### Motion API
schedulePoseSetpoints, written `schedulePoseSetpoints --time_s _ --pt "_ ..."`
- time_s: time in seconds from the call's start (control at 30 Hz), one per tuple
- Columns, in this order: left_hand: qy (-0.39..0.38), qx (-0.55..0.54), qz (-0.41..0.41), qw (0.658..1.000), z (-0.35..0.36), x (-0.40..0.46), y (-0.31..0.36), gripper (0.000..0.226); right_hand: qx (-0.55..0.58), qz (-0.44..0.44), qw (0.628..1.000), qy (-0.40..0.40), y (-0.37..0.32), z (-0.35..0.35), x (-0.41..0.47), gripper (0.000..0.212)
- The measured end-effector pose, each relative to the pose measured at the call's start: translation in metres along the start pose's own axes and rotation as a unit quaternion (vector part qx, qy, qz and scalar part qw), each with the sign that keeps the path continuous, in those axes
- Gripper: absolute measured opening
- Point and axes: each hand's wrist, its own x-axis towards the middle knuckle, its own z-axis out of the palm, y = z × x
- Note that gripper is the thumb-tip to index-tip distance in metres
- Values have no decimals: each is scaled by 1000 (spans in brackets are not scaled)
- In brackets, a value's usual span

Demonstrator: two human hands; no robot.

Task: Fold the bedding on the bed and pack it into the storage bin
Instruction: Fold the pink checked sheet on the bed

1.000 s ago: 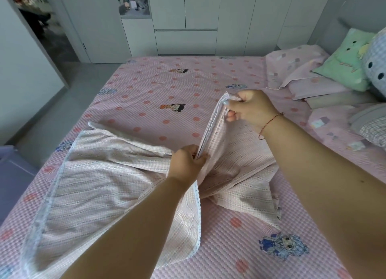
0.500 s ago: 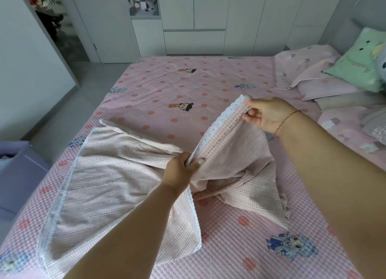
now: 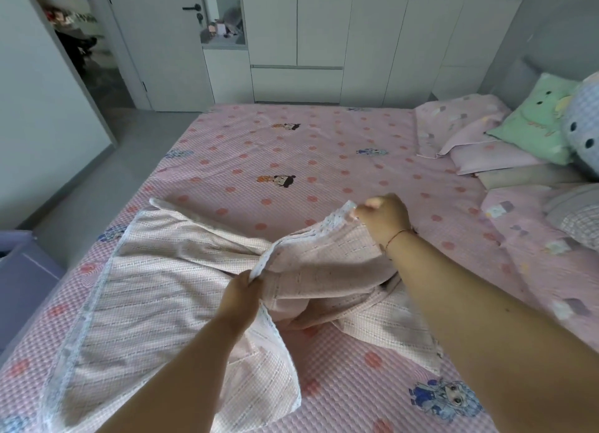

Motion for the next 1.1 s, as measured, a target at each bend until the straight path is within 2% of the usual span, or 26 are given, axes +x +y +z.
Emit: schedulePoseSetpoints --time_s 0.03,0.1,0.23,0.33,0.4,0.47,0.53,0.63,0.73,0.83,0.9,0.97,1.0,1.03,1.1 --pt "5 -35 2 999 -3 -2 7 19 -11 -30 999 0 -2 3 -1 38" --pt "3 -58 19 998 -7 -2 25 22 34 -40 998 -26 -14 12 -5 41" --pt "-48 -11 66 997 -14 7 57 34 107 -54 986 -119 -41 28 -24 17" --pt "-113 -75 79 988 -21 8 77 42 87 -42 954 -285 -49 37 -31 62" --pt "-172 -151 75 971 -28 6 89 37 80 -31 926 -367 -48 45 -33 73" --pt "-213 -183 79 957 -37 5 93 38 118 -28 924 -363 -47 48 -31 54" --pt "-226 -156 100 956 -46 5 88 36 195 -19 925 -325 -49 45 -29 40" --pt "-184 5 101 978 -48 9 71 26 259 -10 924 -281 -55 38 -24 44" --pt "-115 151 116 975 -51 13 48 9 282 -2 935 -214 -64 34 -18 36" --pt "-102 200 126 966 -65 17 25 10 318 25 939 -125 -62 26 -12 19" --pt "-105 166 108 974 -77 17 17 20 313 22 946 -86 -58 25 -12 23" --pt "-104 87 89 987 -84 19 19 18 240 2 964 -111 -64 31 -21 21" --pt "-103 52 91 989 -85 16 26 19 180 -11 971 -159 -69 35 -28 28" --pt "-101 22 92 990 -85 15 33 17 114 -22 968 -221 -74 42 -35 45" --pt "-104 -7 114 988 -82 11 51 16 -4 -41 944 -327 -85 58 -51 64"
